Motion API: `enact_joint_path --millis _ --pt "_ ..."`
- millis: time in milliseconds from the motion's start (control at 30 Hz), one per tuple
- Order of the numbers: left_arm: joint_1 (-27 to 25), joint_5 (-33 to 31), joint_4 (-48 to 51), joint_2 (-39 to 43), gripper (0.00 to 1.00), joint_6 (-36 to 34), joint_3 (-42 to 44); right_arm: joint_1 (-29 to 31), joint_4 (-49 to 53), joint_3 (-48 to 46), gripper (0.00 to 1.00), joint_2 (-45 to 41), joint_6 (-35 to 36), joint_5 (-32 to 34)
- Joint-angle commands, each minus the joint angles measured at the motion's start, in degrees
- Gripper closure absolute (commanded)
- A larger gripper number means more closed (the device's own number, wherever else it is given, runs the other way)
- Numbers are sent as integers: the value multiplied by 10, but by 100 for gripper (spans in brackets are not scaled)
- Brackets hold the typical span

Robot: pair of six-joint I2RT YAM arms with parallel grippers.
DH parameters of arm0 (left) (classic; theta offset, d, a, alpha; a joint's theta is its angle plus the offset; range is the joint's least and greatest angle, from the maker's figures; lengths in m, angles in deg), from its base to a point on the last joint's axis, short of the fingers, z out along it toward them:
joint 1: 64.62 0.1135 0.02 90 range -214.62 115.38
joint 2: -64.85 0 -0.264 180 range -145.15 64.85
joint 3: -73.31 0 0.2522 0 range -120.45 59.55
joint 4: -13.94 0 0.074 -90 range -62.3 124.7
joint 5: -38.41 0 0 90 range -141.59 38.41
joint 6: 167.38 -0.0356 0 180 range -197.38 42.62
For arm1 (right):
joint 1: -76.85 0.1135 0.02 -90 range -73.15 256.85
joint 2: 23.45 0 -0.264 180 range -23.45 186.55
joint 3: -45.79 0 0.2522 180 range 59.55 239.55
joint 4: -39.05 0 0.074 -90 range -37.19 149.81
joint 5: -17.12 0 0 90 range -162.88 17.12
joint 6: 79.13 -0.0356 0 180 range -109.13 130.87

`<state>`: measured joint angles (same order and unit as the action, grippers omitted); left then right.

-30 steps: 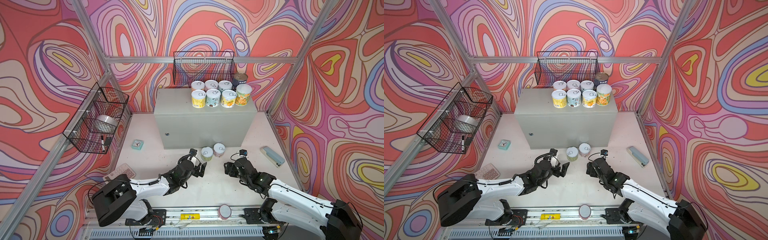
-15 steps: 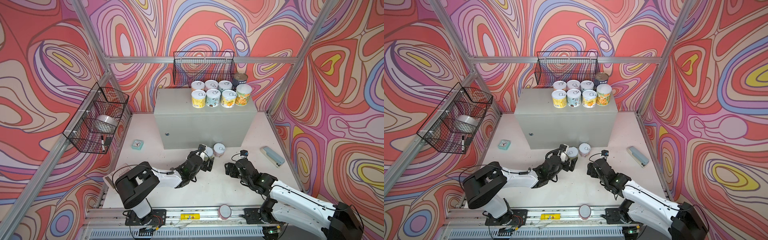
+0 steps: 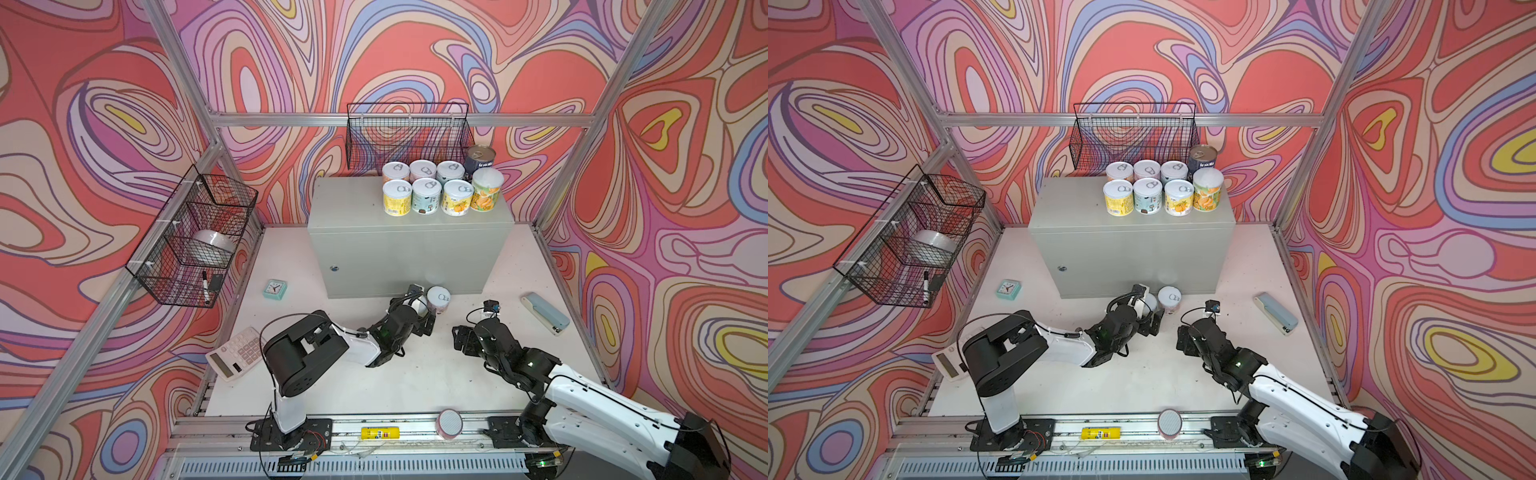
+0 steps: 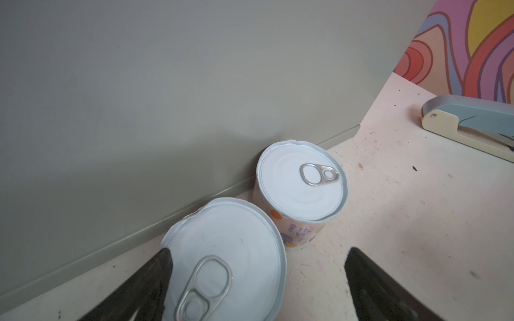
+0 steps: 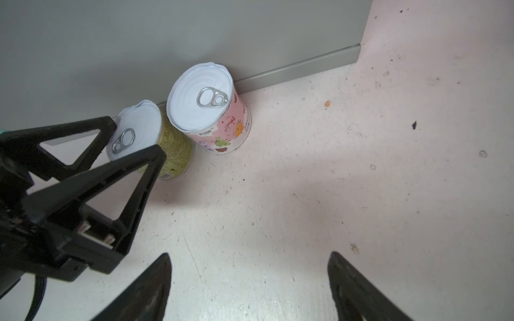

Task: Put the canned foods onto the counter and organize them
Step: 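Lower the left gripper toward the green-labelled can on the table, then close the left gripper around the green-labelled can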

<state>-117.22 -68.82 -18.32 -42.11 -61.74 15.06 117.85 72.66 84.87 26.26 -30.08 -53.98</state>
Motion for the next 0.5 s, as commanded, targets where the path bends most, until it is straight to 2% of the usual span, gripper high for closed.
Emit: enact_joint_path --millis 0,167,467 --pt "14 -11 -10 -30 5 24 -2 -1 13 9 9 -5 8 16" --pt "28 -11 -18 -42 7 38 5 -1 6 10 9 6 8 15" --pt "28 -38 31 -55 6 45 -8 -1 -6 10 9 22 1 7"
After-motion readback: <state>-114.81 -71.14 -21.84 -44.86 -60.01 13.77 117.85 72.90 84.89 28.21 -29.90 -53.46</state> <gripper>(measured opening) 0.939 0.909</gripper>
